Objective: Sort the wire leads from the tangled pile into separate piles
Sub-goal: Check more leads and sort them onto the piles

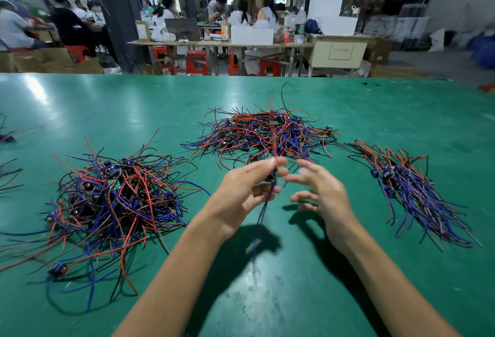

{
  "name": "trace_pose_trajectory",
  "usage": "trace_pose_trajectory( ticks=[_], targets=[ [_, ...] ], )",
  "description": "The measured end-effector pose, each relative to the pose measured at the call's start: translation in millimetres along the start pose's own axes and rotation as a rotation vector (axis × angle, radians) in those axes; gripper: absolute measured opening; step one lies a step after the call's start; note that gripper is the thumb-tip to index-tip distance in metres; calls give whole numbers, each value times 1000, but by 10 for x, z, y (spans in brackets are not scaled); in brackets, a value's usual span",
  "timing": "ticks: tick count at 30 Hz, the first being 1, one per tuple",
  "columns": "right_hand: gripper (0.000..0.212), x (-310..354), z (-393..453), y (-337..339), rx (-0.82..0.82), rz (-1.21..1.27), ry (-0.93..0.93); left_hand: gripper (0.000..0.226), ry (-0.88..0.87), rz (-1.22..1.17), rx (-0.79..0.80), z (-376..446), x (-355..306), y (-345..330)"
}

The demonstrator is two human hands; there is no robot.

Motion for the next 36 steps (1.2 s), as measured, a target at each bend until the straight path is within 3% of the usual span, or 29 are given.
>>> trace_pose_trajectory(
  ticks=[3, 7, 11, 20, 24, 31, 36],
  targets=[
    [36, 75, -129, -371, 213, -115, 209, 18, 28, -371, -18, -4, -25, 123],
    [36, 245, -186, -470, 179, -116, 342, 13, 67, -521, -85, 8, 46, 237],
    [20, 267, -188, -367, 95, -27, 328, 20, 71, -478, -66, 14, 79, 203],
    [20, 184, -120, -87, -144, 98, 116, 28, -78, -122, -176, 9, 49, 153],
    [14, 137, -109, -64, -130, 141, 18, 29, -150, 16, -271, -32, 21, 123],
    [23, 177, -104, -57, -49, 221, -24, 15, -246, 123, -259, -93, -39, -30],
    [16, 261, -19, 212, -184, 110, 62, 19, -292, 188, -299, -111, -104, -21]
  ],
)
Point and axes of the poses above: each hand's wrist, its own z-axis towards the middle knuckle, its own y-axis out of the back of the hand, x = y × z, the point moved 10 cm from there along z, towards the middle knuckle, and after that the axes turned 13 degrees about y, right-handed, at the moved point
